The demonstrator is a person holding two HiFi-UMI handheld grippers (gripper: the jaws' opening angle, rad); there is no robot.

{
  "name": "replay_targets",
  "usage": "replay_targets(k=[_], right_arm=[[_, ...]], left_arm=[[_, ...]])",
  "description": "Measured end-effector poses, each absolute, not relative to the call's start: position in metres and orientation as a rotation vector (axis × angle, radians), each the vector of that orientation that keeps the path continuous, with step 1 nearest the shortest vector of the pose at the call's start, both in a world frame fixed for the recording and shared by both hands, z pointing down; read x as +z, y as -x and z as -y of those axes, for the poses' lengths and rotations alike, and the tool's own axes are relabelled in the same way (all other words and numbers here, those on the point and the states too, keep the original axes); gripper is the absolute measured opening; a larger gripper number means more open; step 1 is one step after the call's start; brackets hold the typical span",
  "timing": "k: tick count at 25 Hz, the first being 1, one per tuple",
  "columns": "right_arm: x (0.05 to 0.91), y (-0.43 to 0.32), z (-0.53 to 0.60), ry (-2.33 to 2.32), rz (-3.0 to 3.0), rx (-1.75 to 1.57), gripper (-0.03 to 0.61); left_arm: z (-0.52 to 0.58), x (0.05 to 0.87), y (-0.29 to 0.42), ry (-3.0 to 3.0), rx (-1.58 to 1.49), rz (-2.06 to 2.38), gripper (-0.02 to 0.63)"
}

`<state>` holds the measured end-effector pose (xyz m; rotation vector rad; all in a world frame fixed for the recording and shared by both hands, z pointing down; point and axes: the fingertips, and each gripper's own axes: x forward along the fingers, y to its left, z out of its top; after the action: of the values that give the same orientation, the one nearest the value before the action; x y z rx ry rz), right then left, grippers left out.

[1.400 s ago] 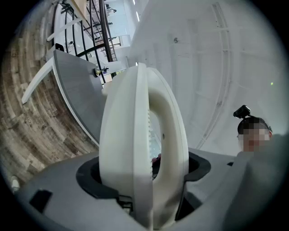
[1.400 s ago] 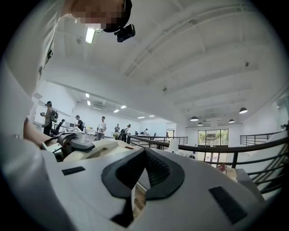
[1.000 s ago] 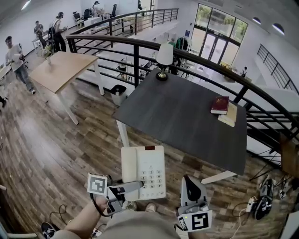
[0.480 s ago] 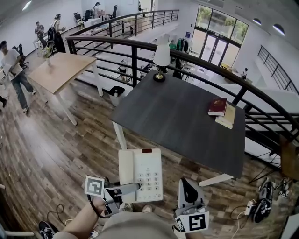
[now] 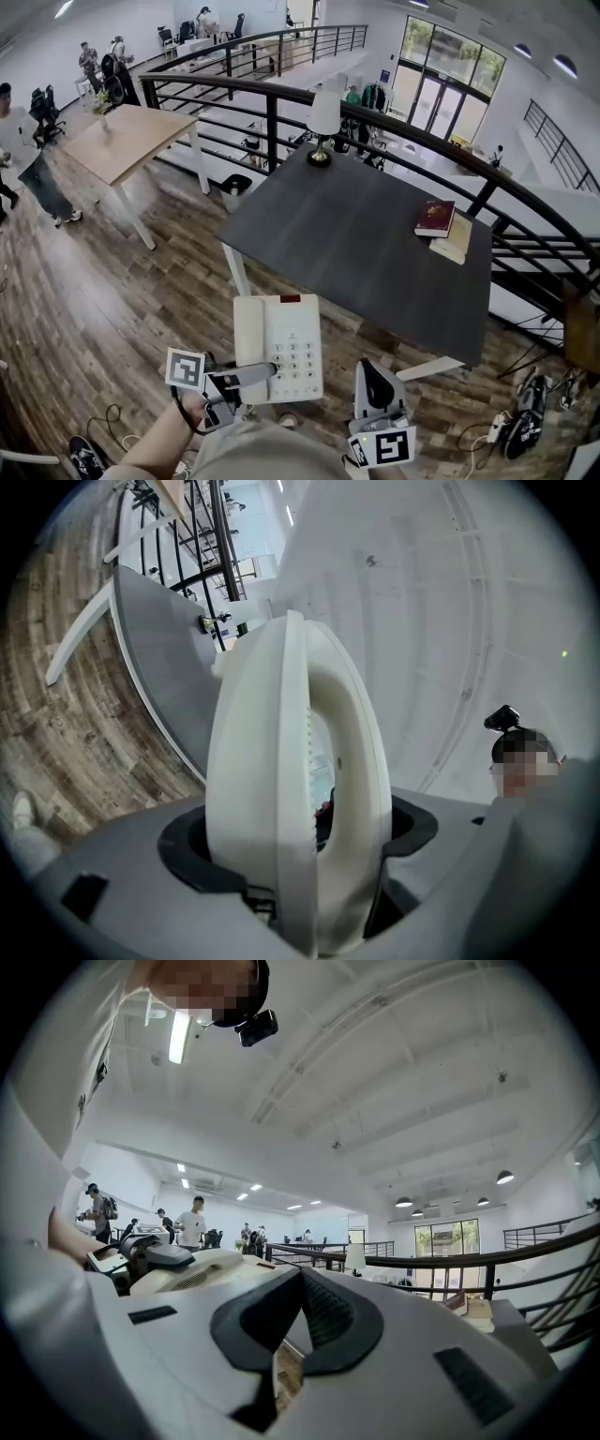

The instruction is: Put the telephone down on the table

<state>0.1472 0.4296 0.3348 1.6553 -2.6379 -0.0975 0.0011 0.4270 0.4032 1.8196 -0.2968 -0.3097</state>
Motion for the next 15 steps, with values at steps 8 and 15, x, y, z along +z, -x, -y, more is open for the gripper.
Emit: replay_targets(k=[8, 15], right_arm=[[0.352, -0.156, -0.407, -1.652, 2.638, -0.101, 0.0], [0.367, -0.152, -0.367, -1.63, 2.627, -0.091, 0.0]], left_arm=[[-0.406, 0.413, -0.008, -1.819, -0.326, 0.295, 0.402], [-0.361, 0.424, -0.007, -1.825, -0.325, 0.28, 0.402]])
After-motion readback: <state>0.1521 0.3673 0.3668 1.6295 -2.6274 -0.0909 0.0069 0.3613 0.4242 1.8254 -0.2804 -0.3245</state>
